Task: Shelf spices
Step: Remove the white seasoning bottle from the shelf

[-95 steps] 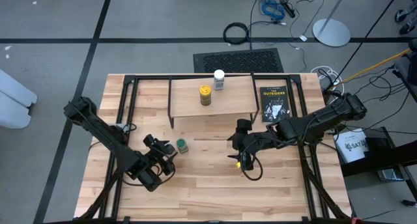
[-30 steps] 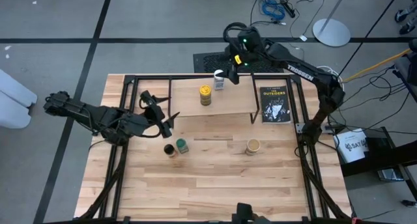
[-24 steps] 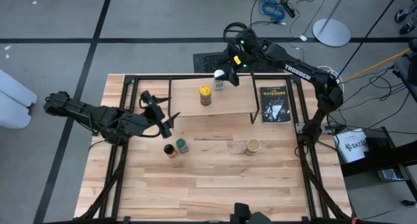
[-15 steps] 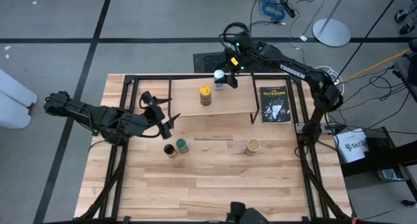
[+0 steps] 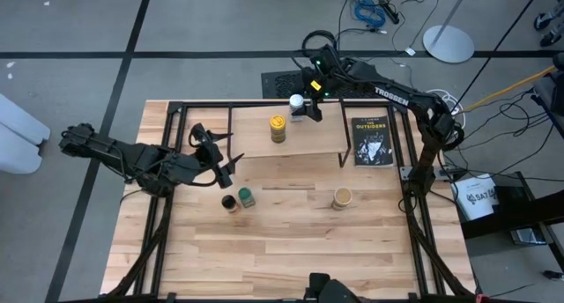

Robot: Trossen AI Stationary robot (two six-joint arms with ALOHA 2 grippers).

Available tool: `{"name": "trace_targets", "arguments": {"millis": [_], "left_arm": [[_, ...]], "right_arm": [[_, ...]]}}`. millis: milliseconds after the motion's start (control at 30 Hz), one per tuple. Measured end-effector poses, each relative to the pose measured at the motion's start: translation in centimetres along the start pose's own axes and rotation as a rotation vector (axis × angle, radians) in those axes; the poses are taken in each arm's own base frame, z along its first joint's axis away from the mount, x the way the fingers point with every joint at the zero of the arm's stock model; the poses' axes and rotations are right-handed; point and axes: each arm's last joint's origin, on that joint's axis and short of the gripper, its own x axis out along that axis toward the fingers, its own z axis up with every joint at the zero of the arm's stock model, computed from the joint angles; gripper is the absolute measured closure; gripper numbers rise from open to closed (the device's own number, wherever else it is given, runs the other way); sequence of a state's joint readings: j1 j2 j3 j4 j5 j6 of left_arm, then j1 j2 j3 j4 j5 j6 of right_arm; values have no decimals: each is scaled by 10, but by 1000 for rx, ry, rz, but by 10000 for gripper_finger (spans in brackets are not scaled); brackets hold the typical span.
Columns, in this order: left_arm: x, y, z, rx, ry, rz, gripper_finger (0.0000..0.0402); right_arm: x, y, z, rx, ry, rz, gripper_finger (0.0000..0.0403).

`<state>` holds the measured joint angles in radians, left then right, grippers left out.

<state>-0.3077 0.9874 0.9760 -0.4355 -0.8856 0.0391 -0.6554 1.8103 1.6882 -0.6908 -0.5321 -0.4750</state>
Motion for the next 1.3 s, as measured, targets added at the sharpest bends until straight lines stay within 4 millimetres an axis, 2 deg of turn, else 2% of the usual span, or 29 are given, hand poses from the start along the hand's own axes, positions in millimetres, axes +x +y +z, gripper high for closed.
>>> {"name": "trace_targets", "arguments": {"millis": [233, 667, 967, 1067, 1300], "left_arm": [[0, 0, 0, 0, 0, 0, 91], [0, 0, 0, 0, 0, 0, 91], [0, 0, 0, 0, 0, 0, 91], [0, 0, 0, 0, 0, 0, 91], [0, 0, 0, -3, 1, 0, 91]], "right_arm": [[0, 0, -2, -9, 44, -44, 81], [0, 2, -5, 15, 69, -26, 219], [-1, 11, 0, 44, 64, -20, 212], [-11, 20, 7, 39, 59, -15, 214], [-55, 48, 26, 63, 41, -41, 216]]}}
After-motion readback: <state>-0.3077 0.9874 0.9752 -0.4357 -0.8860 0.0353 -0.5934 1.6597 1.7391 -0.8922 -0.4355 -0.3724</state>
